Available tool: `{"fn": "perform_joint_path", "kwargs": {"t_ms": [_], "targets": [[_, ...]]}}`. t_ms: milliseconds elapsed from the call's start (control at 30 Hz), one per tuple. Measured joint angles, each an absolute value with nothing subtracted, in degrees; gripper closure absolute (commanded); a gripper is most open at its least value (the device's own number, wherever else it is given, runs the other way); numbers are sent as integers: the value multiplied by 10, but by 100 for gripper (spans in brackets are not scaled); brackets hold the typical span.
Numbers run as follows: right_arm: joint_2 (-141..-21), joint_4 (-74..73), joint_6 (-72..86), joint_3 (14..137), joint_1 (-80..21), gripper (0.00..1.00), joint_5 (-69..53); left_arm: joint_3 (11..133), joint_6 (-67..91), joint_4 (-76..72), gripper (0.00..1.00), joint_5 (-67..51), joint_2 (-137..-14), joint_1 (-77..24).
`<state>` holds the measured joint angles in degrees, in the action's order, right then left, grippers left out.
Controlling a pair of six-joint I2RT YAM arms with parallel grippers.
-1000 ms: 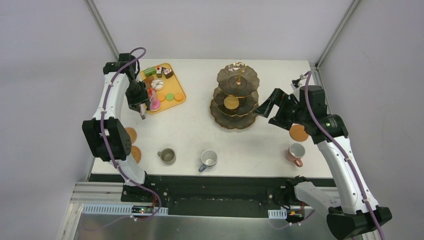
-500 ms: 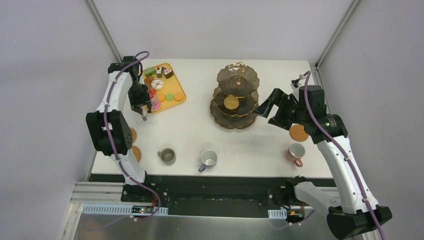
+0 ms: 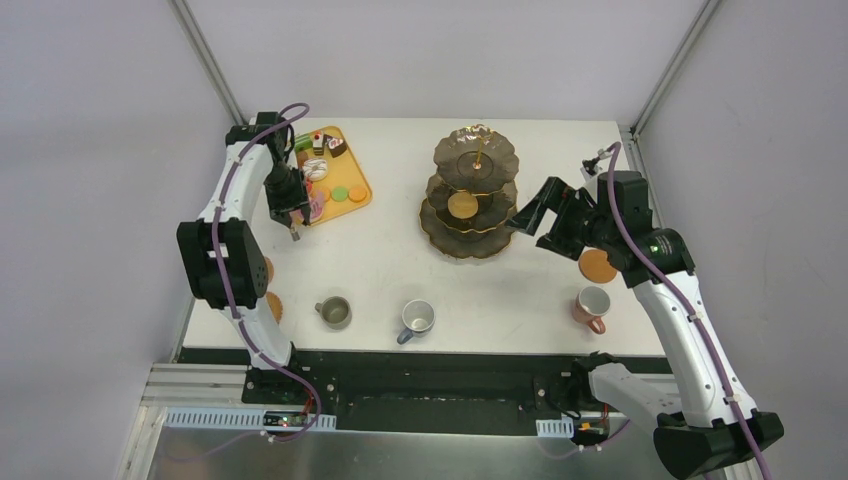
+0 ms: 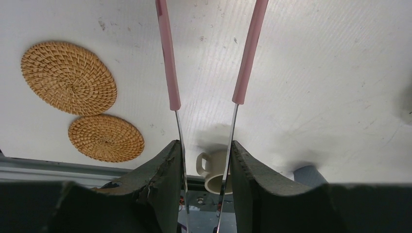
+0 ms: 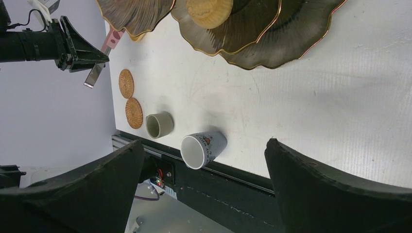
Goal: Serve the afternoon tea
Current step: Pick up the desert from the tray.
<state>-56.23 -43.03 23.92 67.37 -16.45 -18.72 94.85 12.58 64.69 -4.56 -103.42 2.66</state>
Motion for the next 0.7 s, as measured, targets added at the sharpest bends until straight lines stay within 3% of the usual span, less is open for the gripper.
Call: {"fn": "perform_joint_path", "kwargs": {"t_ms": [700], "targets": [[-562,-429,239,668,-164,1,-187,947,126,641,62,-39,-1049,15]]}}
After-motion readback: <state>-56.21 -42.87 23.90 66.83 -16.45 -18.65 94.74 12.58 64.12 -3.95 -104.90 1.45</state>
